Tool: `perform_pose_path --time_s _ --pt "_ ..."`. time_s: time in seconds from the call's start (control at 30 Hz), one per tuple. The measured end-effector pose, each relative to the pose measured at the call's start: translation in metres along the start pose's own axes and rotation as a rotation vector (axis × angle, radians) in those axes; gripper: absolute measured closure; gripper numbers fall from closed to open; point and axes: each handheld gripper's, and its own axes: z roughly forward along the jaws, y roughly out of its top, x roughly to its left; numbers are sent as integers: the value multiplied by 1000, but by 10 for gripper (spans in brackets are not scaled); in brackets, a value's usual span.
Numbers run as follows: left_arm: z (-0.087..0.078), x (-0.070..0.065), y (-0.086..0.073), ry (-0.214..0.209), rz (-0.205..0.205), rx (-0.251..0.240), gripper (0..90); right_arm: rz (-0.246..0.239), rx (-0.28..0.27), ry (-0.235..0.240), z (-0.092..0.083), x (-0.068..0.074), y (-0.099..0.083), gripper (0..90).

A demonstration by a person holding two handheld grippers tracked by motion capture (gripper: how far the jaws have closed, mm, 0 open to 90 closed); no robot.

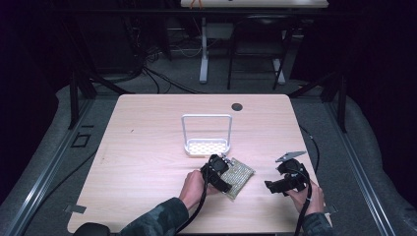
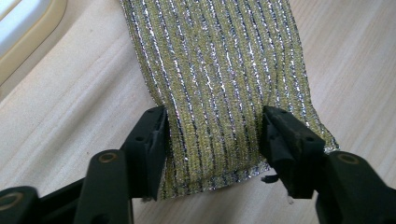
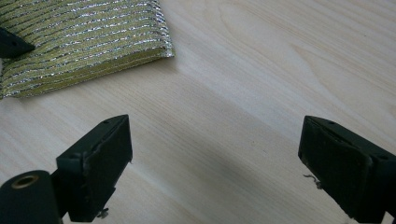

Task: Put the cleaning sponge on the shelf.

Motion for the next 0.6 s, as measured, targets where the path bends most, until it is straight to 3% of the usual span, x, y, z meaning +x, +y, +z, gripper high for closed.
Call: perform_pose_path --time_s 0.33,0.6 --pt "-1 -1 0 -39 19 -3 599 -10 13 9 2 1 1 99" --pt "-3 -3 -5 -41 31 -47 643 -11 7 1 0 1 0 101"
